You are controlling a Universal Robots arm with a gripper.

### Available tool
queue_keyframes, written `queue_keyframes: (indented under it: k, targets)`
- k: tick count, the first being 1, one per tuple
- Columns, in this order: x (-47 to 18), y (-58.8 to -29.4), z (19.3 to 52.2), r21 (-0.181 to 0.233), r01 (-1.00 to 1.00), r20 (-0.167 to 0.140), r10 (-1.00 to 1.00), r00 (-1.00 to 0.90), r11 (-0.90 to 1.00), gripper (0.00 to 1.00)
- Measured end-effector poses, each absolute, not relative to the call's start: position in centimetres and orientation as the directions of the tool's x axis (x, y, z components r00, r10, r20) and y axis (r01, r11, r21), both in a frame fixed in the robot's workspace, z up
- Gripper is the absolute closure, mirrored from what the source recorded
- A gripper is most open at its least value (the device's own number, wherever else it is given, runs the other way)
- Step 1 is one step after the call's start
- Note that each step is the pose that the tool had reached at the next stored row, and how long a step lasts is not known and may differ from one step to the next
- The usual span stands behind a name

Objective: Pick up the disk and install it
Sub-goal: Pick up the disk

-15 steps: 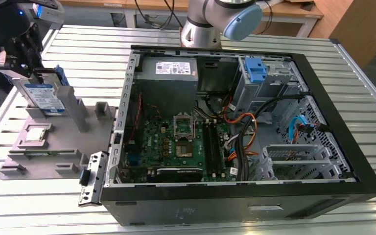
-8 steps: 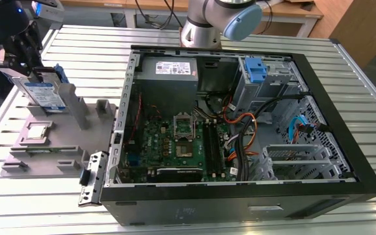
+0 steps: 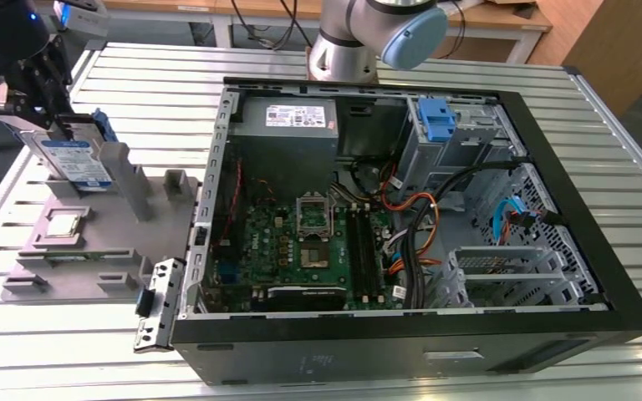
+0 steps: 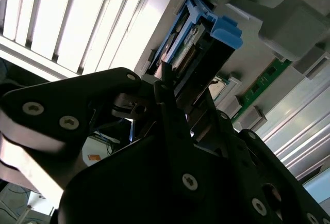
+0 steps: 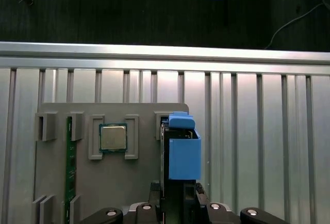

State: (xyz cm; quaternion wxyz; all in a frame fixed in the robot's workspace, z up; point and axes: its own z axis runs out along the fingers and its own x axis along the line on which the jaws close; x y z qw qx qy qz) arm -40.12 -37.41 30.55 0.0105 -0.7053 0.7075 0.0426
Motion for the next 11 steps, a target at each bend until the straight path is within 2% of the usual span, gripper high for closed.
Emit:
queue_keyframes:
  k: [11]
  targets:
    - [-40.11,-37.41,30.81,0.045,-0.999,-0.066,-0.998,-0.005,0.002,0.65]
